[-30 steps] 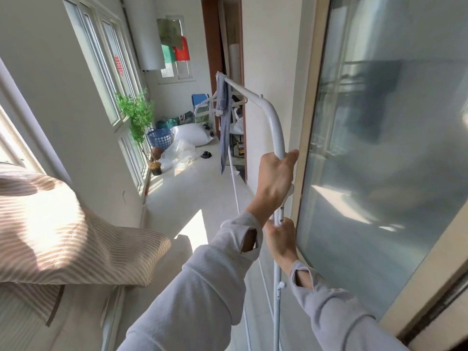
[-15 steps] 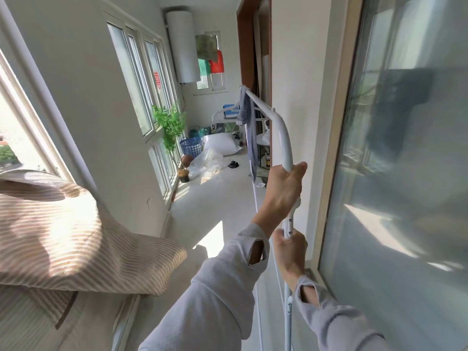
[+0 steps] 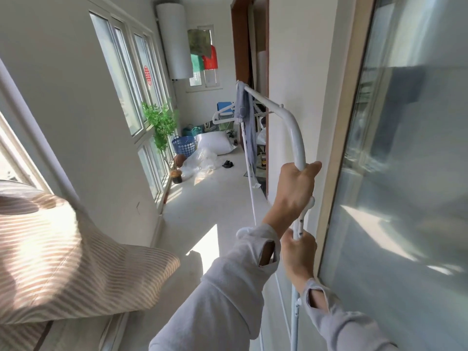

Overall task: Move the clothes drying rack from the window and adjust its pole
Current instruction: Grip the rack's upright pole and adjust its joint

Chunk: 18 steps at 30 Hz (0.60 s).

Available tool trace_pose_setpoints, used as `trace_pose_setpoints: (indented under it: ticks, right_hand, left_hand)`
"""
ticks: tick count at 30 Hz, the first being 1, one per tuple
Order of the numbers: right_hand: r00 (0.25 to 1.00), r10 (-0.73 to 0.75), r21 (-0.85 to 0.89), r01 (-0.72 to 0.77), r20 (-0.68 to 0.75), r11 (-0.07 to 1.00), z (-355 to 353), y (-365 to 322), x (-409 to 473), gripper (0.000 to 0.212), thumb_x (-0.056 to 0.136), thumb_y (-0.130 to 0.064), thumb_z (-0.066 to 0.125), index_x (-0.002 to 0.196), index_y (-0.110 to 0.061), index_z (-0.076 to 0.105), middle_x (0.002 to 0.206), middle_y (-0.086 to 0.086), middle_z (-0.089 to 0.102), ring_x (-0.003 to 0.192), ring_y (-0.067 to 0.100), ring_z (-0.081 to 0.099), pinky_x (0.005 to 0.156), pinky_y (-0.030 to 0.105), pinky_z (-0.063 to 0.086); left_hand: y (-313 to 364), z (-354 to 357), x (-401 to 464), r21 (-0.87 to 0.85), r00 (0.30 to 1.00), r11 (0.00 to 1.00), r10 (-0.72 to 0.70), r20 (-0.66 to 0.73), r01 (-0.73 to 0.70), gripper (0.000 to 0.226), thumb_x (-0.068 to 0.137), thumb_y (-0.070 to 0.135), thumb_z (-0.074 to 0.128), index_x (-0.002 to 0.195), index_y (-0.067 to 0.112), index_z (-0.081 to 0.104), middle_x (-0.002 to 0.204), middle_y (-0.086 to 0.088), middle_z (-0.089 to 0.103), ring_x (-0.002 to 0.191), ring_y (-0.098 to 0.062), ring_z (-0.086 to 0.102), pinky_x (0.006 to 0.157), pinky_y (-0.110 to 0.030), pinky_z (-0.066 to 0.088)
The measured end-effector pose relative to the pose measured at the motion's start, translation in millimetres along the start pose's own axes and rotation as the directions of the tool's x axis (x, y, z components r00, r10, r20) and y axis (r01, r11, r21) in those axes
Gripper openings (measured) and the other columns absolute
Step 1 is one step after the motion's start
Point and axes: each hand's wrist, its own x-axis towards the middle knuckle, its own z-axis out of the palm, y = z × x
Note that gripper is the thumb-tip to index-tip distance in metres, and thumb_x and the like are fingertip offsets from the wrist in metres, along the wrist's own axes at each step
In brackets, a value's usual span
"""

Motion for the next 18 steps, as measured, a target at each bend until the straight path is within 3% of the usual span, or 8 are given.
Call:
trace_pose_setpoints:
  ticks: [4,8,11,18]
  right_hand:
    - [0.999,0.029,-0.020,-0.030,-0.016,0.999,10.3,2.4,13.3,0.029,0.071,-0.026,0.043,0.049,-0.008,0.044,0.045,0.011,0.051,0.047,0.034,0.047,0.047,0.036,0.033]
    - [0.998,0.022,-0.012,-0.022,-0.056,1.000,27.7,-1.2,26.5,0.030,0.072,-0.026,0.043,0.045,-0.014,0.039,0.041,0.002,0.046,0.040,0.019,0.040,0.044,0.034,0.033]
    - [0.997,0.037,-0.001,-0.037,-0.060,0.999,40.0,1.8,34.7,0.031,0.073,-0.027,0.043,0.044,-0.016,0.039,0.041,0.001,0.047,0.041,0.021,0.041,0.044,0.034,0.033]
    - [0.997,0.080,0.014,-0.080,-0.022,0.997,56.0,5.1,56.1,0.030,0.073,-0.029,0.044,0.047,-0.015,0.044,0.046,0.004,0.054,0.044,0.026,0.049,0.046,0.032,0.037]
  left_hand:
    - [-5.5,-1.8,18.0,-0.004,1.000,1.000,0.009,0.027,-0.009,0.046,0.092,0.024,0.060,0.056,0.017,0.033,0.065,-0.013,0.039,0.049,-0.021,0.030,0.048,-0.030,0.032]
    - [-13.6,-11.2,42.5,-0.035,0.997,0.999,0.040,0.070,-0.037,0.037,0.092,0.024,0.060,0.063,0.012,0.041,0.066,-0.013,0.039,0.055,-0.024,0.031,0.051,-0.032,0.031]
    - [-18.4,-15.7,56.5,-0.039,0.997,0.999,0.032,0.070,-0.030,0.042,0.090,0.025,0.061,0.059,0.015,0.035,0.065,-0.013,0.038,0.058,-0.027,0.031,0.055,-0.037,0.030]
    - [-26.1,-20.1,85.1,-0.043,0.998,0.999,0.017,0.067,-0.014,0.047,0.088,0.026,0.063,0.051,0.022,0.034,0.060,-0.012,0.036,0.045,-0.020,0.030,0.047,-0.029,0.030]
